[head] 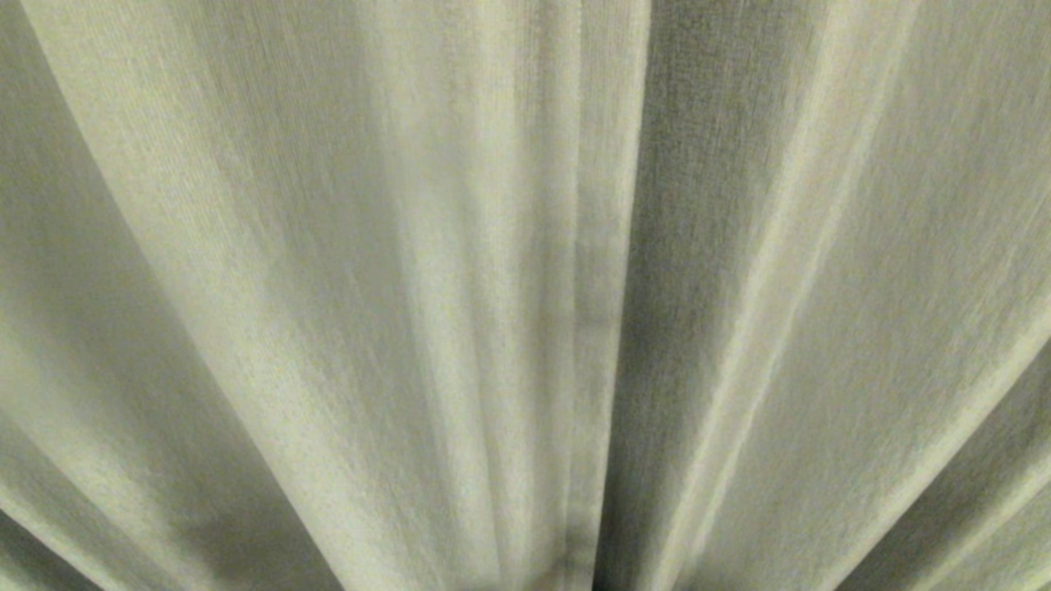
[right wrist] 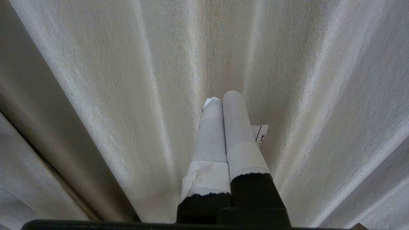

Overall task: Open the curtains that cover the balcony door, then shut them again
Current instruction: Pull the outer curtains open on both sides

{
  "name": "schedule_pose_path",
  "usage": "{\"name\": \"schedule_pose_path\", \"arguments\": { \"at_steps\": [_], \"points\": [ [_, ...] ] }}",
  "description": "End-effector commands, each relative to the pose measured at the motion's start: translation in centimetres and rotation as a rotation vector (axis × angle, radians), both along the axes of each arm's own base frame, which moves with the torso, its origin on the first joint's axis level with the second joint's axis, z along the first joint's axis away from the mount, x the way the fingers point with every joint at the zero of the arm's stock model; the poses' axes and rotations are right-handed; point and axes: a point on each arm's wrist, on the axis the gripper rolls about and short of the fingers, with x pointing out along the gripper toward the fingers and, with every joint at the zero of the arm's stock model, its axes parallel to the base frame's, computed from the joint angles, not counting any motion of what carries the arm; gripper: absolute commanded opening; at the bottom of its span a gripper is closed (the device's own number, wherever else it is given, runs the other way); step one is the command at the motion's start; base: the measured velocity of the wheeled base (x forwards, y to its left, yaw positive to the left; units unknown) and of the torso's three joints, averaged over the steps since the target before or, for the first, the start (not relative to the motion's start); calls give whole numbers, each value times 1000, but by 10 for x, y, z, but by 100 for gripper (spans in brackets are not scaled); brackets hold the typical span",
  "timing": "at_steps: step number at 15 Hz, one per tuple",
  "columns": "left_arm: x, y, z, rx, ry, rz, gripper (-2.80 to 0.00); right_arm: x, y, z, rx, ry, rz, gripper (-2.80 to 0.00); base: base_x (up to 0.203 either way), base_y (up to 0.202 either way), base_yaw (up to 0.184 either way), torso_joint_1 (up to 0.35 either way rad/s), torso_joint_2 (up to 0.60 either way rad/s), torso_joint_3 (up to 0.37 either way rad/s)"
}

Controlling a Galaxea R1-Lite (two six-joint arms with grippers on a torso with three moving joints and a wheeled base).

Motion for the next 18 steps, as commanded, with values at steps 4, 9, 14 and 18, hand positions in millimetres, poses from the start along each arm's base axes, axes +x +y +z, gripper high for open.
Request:
{"name": "schedule_pose_path", "arguments": {
  "at_steps": [4, 9, 14, 18],
  "points": [
    [0, 0, 0, 0, 0, -6, -280, 0, 0, 0, 0, -1, 0, -280, 0, 0, 0, 0, 0, 0],
    [0, 0, 0, 32, -2, -16, -280, 0, 0, 0, 0, -1, 0, -280, 0, 0, 0, 0, 0, 0],
    [2, -1, 5, 41, -76, -37, -280, 0, 0, 0, 0, -1, 0, -280, 0, 0, 0, 0, 0, 0],
    [-2, -5, 16, 26, -114, -205, -280, 0, 0, 0, 0, -1, 0, -280, 0, 0, 0, 0, 0, 0]
  ]
}}
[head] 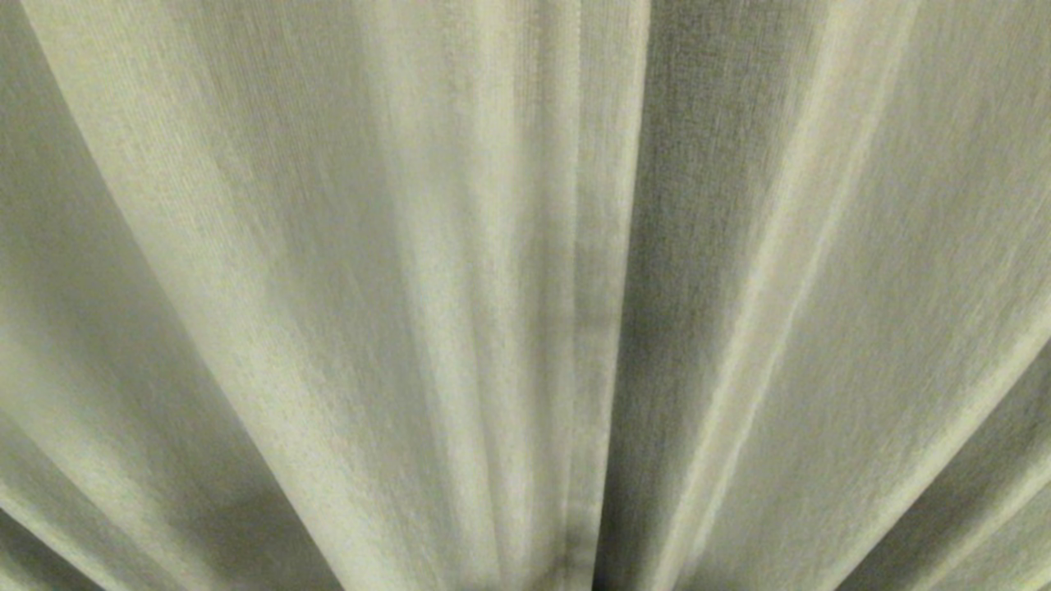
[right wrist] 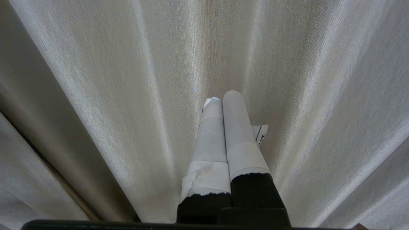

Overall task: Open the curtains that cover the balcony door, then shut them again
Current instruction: Pull the outer curtains open on both sides

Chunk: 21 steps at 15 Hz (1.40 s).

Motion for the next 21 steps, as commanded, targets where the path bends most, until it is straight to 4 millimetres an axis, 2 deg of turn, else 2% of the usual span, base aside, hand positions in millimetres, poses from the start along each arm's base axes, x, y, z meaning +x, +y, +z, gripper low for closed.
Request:
{"name": "schedule_pose_path", "arguments": {
  "at_steps": [1, 4, 8, 12, 15, 18, 21],
  "points": [
    [-1, -1, 6, 1, -5, -65, -280, 0, 0, 0, 0, -1, 0, -280, 0, 0, 0, 0, 0, 0],
    [3, -2, 22, -3, 15, -95, -280, 0, 0, 0, 0, -1, 0, -280, 0, 0, 0, 0, 0, 0],
    [16, -3, 56, -7, 55, -159, -280, 0, 0, 0, 0, -1, 0, -280, 0, 0, 0, 0, 0, 0],
    [38, -6, 102, -37, 99, -283, -280, 0, 0, 0, 0, -1, 0, -280, 0, 0, 0, 0, 0, 0],
    [58, -8, 130, -52, 128, -395, -280, 0, 0, 0, 0, -1, 0, -280, 0, 0, 0, 0, 0, 0],
    [74, -13, 152, -51, 137, -537, -280, 0, 0, 0, 0, -1, 0, -280, 0, 0, 0, 0, 0, 0],
    [92, -26, 172, -41, 159, -705, -280, 0, 0, 0, 0, -1, 0, -280, 0, 0, 0, 0, 0, 0]
  ]
}}
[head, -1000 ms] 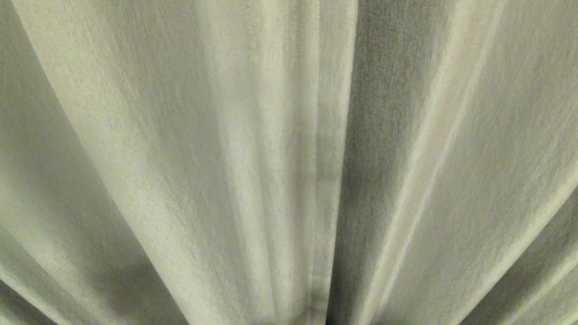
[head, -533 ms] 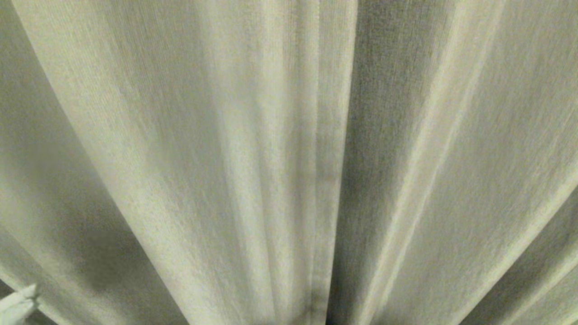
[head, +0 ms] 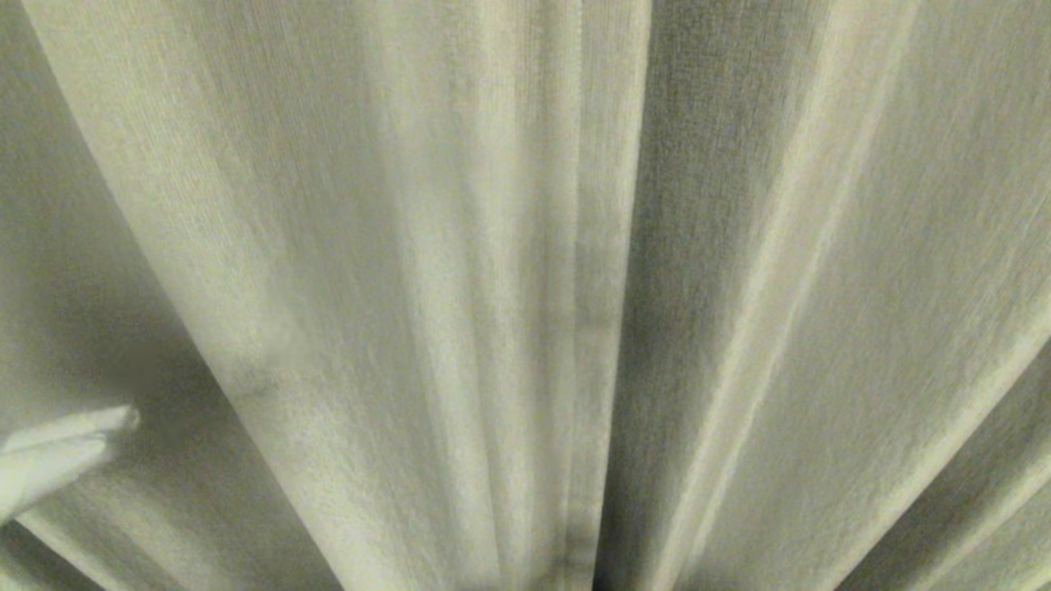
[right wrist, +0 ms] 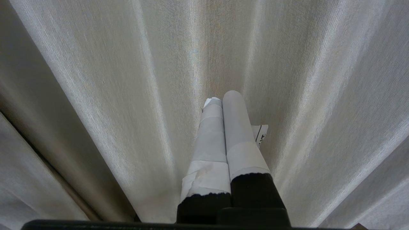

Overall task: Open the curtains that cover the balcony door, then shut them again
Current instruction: Pull the outer curtains open on both sides

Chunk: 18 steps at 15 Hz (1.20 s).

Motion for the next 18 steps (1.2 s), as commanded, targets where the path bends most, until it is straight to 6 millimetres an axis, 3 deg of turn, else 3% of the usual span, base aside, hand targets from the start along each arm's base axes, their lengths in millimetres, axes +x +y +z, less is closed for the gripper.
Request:
{"name": "schedule_pose_path", "arguments": {
  "at_steps": [1, 6, 7, 11, 18],
  "points": [
    [28, -13, 12, 16, 58, -86, -280, 0, 0, 0, 0, -1, 0, -280, 0, 0, 0, 0, 0, 0],
    [53, -44, 37, 42, 54, -130, -280, 0, 0, 0, 0, -1, 0, -280, 0, 0, 0, 0, 0, 0],
    [53, -51, 39, 51, 52, -119, 0, 0, 0, 0, 0, -1, 0, -280, 0, 0, 0, 0, 0, 0],
    [54, -76, 44, 91, 44, -51, 0, 0, 0, 0, 0, -1, 0, -280, 0, 0, 0, 0, 0, 0],
    [77, -108, 55, 143, 32, 56, 0, 0, 0, 0, 0, -1, 0, -280, 0, 0, 0, 0, 0, 0]
  ]
}}
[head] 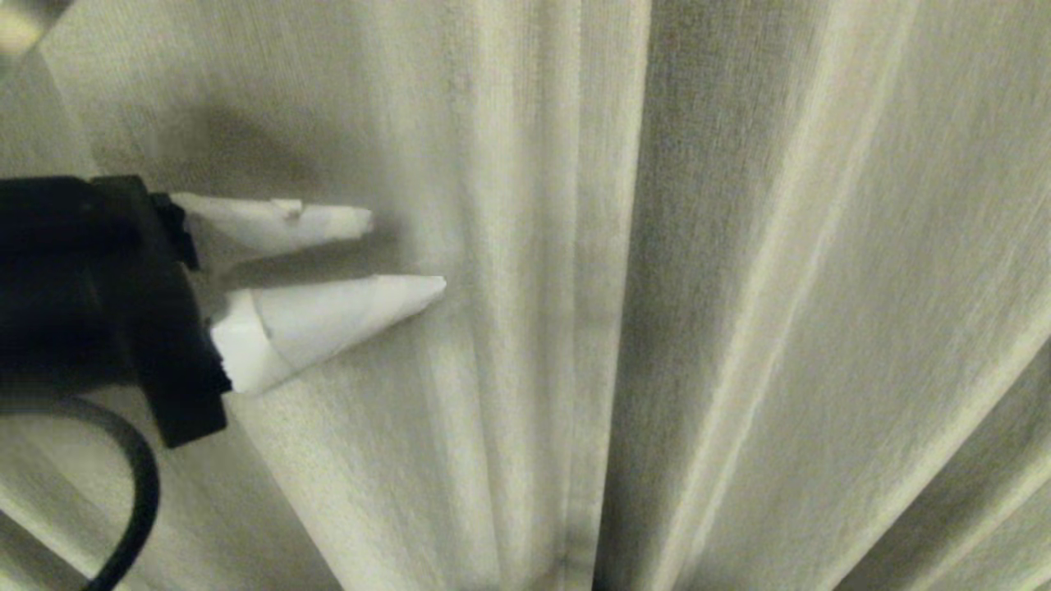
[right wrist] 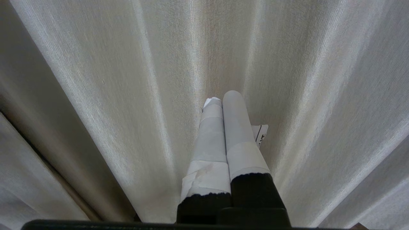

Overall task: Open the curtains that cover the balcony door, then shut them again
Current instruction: Pull the outer curtains open on both sides

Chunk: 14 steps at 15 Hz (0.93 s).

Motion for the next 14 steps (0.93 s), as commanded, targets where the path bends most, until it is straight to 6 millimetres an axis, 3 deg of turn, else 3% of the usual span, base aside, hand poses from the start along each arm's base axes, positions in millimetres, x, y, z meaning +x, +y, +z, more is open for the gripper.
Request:
{"name": "schedule_pose_path", "arguments": {
  "at_steps": [1, 8, 14],
  "points": [
    [9, -14, 2, 18, 13, -5, 0, 0, 0, 0, 0, -1, 0, -280, 0, 0, 0, 0, 0, 0],
    [16, -60, 15, 58, -14, 109, 0, 0, 0, 0, 0, -1, 0, -280, 0, 0, 0, 0, 0, 0],
    [18, -65, 20, 50, -25, 111, 0, 0, 0, 0, 0, -1, 0, -280, 0, 0, 0, 0, 0, 0]
  ]
}}
